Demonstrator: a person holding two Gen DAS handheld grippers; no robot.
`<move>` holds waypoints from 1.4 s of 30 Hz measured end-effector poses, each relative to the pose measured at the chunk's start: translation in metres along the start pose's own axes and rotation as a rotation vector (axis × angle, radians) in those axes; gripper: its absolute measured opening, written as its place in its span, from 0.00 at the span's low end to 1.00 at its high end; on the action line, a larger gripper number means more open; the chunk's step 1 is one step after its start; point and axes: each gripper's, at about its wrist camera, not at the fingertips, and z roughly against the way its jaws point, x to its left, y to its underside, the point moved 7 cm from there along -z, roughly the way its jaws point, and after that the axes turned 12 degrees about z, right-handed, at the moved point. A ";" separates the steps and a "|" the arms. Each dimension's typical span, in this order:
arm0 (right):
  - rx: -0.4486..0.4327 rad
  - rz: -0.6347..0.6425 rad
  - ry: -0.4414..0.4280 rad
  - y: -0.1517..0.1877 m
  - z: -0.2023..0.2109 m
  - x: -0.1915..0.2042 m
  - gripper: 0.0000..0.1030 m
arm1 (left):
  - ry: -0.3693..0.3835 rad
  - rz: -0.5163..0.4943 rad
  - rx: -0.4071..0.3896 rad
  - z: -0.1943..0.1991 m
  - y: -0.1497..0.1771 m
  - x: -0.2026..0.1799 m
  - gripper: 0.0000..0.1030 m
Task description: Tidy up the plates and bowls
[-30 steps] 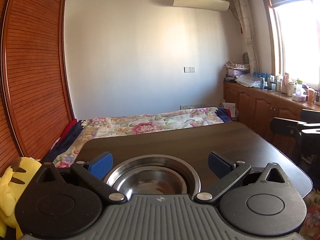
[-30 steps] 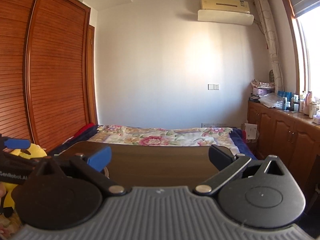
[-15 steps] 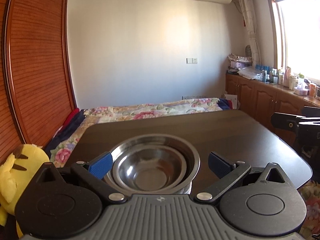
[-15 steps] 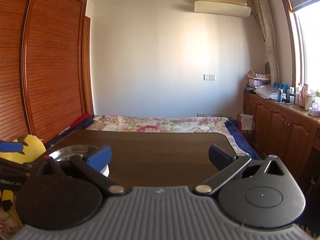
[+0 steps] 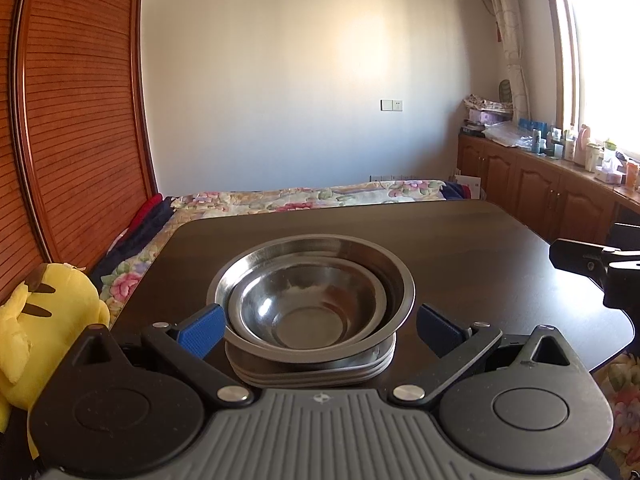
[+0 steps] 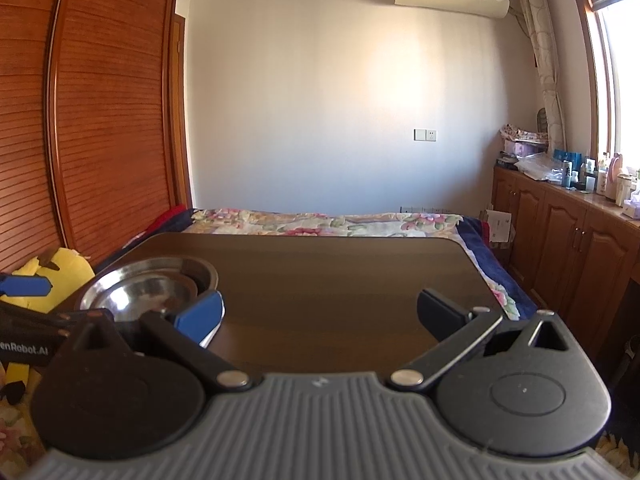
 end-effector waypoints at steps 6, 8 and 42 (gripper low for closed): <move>0.022 -0.001 -0.006 0.010 -0.007 0.004 1.00 | -0.008 0.007 0.016 -0.006 0.011 0.004 1.00; 0.029 0.000 -0.006 0.013 -0.009 0.004 1.00 | -0.011 0.011 0.023 -0.009 0.016 0.006 1.00; 0.059 -0.010 0.003 0.023 -0.015 -0.005 1.00 | -0.026 0.020 0.047 -0.016 0.027 0.013 1.00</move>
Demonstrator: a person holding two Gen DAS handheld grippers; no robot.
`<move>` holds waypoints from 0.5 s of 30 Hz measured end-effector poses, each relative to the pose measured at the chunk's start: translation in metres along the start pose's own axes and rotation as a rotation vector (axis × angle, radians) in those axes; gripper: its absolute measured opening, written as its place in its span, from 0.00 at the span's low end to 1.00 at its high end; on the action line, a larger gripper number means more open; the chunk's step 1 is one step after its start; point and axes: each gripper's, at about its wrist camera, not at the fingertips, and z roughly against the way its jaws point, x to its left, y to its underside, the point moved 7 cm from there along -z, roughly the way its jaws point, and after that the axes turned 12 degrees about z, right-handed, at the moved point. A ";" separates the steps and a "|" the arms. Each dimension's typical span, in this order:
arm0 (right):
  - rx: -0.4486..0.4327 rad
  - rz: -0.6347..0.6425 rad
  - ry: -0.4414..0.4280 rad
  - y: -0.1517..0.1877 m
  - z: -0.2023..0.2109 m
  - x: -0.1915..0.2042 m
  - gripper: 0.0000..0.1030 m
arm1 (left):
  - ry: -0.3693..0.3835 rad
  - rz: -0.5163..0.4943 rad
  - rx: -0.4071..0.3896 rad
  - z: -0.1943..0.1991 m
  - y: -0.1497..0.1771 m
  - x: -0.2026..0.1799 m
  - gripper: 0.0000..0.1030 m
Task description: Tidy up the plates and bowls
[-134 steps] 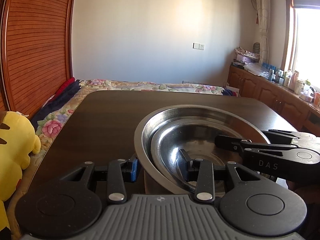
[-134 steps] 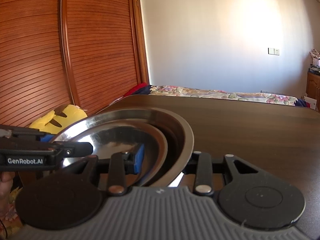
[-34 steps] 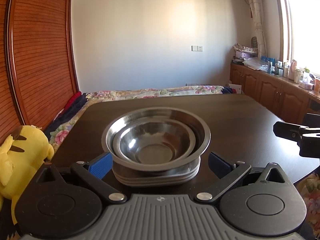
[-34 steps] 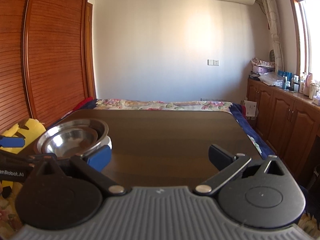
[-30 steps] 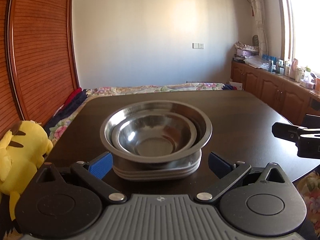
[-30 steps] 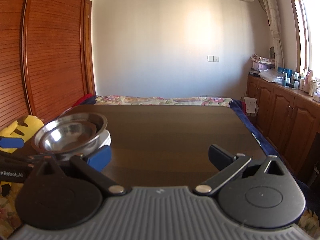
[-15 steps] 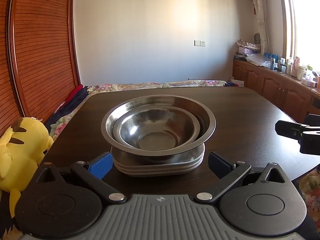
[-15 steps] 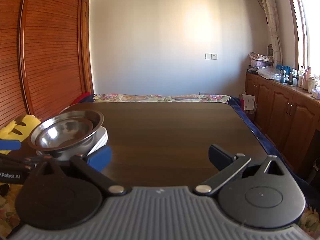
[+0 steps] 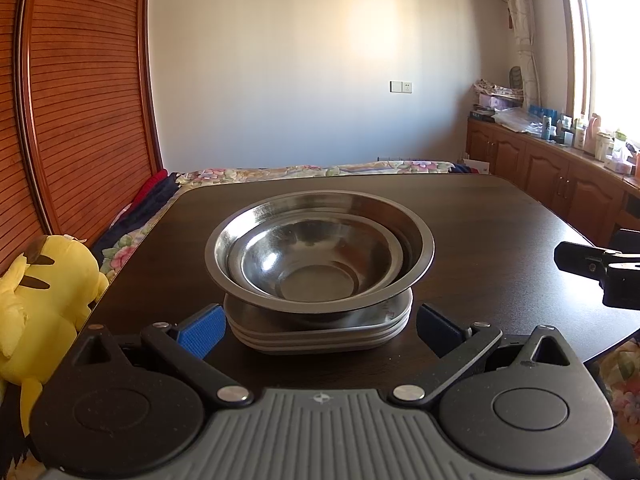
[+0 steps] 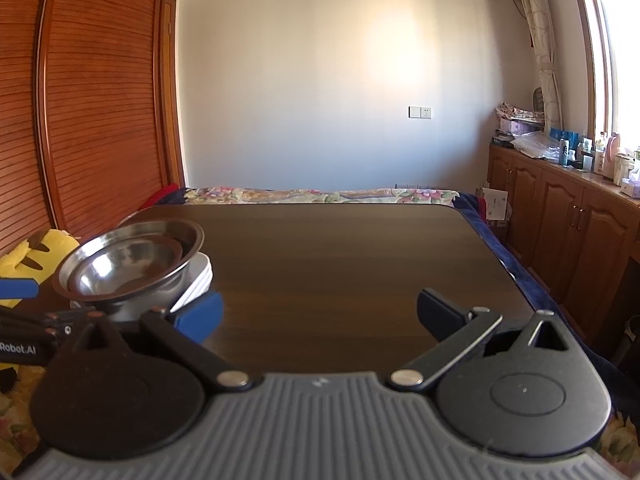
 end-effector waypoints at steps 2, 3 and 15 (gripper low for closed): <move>-0.002 0.001 0.001 0.000 0.000 0.000 1.00 | 0.000 0.001 0.000 0.000 0.000 0.000 1.00; -0.002 0.001 0.001 0.000 0.001 -0.001 1.00 | 0.000 0.001 -0.001 0.000 0.000 0.000 1.00; -0.002 0.001 0.000 -0.001 0.001 -0.001 1.00 | -0.001 0.001 -0.001 0.000 -0.001 0.001 1.00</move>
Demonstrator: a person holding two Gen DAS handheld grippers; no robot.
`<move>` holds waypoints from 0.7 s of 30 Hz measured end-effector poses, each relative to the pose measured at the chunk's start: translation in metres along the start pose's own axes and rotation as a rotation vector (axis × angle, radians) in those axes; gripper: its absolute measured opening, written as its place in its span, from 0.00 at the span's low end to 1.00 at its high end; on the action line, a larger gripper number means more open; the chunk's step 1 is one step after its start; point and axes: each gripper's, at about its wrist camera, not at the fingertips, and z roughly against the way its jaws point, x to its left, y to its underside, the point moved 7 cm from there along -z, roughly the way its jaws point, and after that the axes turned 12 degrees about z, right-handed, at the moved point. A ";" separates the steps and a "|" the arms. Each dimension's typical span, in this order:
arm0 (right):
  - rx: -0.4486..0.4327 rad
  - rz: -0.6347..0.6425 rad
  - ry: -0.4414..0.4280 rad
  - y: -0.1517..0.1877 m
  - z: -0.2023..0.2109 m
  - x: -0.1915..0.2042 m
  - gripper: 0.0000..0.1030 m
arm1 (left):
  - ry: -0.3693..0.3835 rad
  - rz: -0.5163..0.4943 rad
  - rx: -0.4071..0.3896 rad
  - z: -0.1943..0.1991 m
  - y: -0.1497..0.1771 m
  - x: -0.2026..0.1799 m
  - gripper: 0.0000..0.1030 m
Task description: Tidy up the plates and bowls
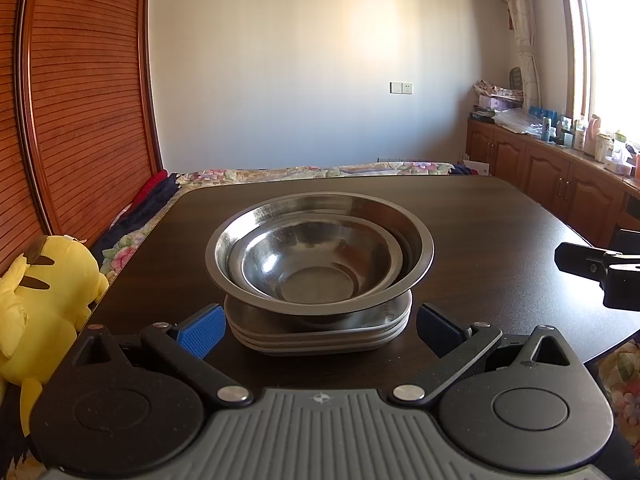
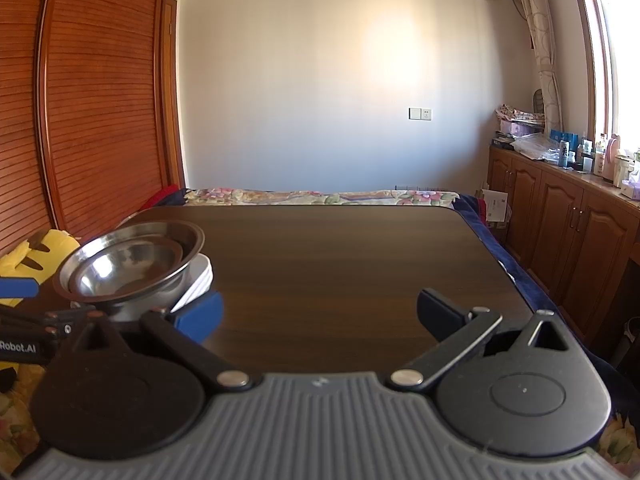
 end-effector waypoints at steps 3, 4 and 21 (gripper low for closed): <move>0.000 0.000 0.001 0.000 0.000 0.000 1.00 | 0.001 0.000 0.000 0.000 0.000 0.000 1.00; 0.000 0.000 0.000 0.000 0.000 0.000 1.00 | 0.000 0.000 -0.001 0.000 0.000 0.000 1.00; -0.004 0.000 0.001 -0.001 0.001 -0.001 1.00 | 0.000 0.002 -0.001 0.000 0.000 0.000 1.00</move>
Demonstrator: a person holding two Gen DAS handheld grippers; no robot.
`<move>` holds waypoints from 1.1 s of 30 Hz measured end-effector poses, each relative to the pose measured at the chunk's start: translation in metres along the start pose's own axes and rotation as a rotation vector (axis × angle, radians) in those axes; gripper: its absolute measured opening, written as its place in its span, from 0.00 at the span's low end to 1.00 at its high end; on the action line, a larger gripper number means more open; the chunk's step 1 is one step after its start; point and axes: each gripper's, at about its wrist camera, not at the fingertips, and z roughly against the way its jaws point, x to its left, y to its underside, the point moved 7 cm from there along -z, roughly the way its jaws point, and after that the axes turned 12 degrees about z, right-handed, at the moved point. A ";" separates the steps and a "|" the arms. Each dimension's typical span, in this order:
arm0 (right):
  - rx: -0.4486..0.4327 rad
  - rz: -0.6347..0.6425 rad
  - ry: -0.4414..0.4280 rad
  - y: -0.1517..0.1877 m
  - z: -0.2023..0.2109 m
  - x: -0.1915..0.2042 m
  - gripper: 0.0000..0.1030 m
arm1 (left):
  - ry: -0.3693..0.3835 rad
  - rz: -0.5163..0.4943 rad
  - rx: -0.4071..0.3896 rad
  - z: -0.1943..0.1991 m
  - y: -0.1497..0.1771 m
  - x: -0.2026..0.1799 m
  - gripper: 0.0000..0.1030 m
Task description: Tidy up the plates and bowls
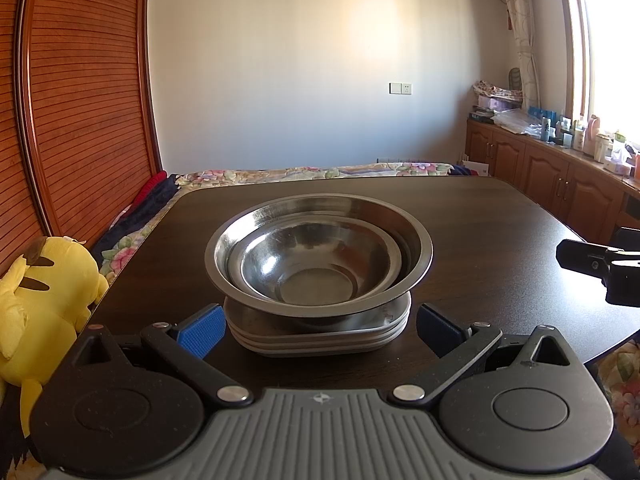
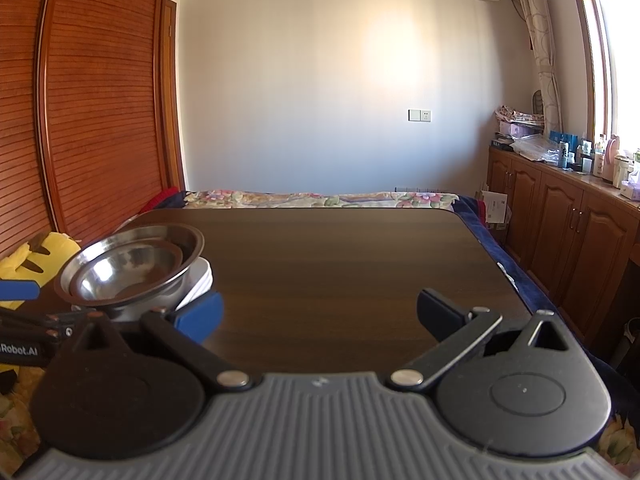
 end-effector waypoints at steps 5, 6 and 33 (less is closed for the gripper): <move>-0.001 -0.001 0.000 -0.002 0.001 0.000 1.00 | 0.000 -0.001 0.000 0.000 0.000 0.000 1.00; -0.002 -0.001 0.000 -0.002 0.001 0.000 1.00 | 0.000 -0.001 -0.001 0.001 -0.001 -0.001 1.00; -0.007 -0.004 0.003 -0.003 0.001 -0.002 1.00 | 0.001 -0.001 -0.002 0.001 0.000 -0.001 1.00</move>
